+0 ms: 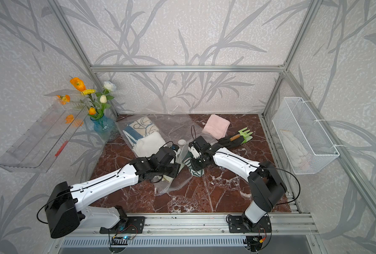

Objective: Place the folded towel into the vacuum bag
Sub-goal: Place the towel in the vacuum bag.

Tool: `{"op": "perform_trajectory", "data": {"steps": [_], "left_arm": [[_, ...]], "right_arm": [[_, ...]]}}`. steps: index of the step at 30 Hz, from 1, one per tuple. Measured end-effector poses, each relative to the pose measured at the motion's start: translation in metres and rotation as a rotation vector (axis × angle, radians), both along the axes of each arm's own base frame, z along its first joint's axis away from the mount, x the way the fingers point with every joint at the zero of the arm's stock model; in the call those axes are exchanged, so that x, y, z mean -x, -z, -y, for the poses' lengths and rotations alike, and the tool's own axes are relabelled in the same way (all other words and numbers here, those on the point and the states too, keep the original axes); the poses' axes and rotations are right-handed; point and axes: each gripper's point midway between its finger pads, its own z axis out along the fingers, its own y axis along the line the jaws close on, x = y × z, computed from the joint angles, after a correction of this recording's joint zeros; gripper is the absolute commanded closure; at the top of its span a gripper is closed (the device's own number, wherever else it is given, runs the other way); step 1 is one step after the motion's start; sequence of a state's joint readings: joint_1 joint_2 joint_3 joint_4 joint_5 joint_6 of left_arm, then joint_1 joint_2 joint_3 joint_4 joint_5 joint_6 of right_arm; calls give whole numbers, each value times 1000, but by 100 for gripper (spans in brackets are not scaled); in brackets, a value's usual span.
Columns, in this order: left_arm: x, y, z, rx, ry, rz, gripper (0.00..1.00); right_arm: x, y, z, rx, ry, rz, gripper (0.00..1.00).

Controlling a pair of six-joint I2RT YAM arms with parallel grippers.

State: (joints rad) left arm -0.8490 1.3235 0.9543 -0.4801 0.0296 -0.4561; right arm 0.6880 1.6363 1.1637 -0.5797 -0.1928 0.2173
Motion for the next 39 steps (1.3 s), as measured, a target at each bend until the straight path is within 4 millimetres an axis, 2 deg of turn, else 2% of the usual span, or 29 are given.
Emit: {"op": "perform_trajectory", "data": {"steps": [1, 3, 4, 6, 8, 9, 11, 18, 21, 23, 26, 28, 30, 34, 39], "left_arm": [[0, -1, 1, 4, 1, 1, 100], [-2, -2, 2, 12, 1, 7, 100], [-2, -2, 3, 15, 1, 9, 100], [-2, -3, 3, 17, 1, 11, 100], [-2, -3, 3, 18, 1, 11, 100], [-2, -3, 3, 19, 2, 10, 100], [-2, -3, 4, 20, 5, 7, 100], [3, -1, 8, 36, 24, -20, 100], [5, 0, 10, 39, 30, -28, 100], [6, 1, 10, 40, 34, -33, 94], [7, 4, 11, 27, 45, -37, 78], [4, 8, 12, 0, 50, -36, 66], [-1, 10, 12, -36, 54, -31, 61], [-20, 6, 23, -86, 65, 6, 59], [-48, -6, 48, -110, 101, 68, 59]], "right_arm": [[-5, -2, -2, -1, 3, 11, 93], [-14, 4, -1, 19, 19, 28, 69], [-18, 12, 1, 41, 29, 29, 56], [-23, 33, 6, 91, 44, 15, 38], [-23, 52, 11, 106, 60, -19, 9], [-21, 58, 14, 101, 75, -36, 0], [-14, 61, 22, 69, 104, -64, 0], [19, 26, 64, -129, 262, -138, 1], [34, 21, 80, -197, 346, -177, 0], [46, 26, 85, -223, 402, -218, 6], [58, 39, 86, -275, 490, -270, 15], [59, 50, 87, -316, 565, -293, 20], [57, 57, 85, -355, 631, -310, 25], [34, 55, 72, -441, 711, -268, 34], [14, 57, 58, -499, 774, -232, 50]]}}
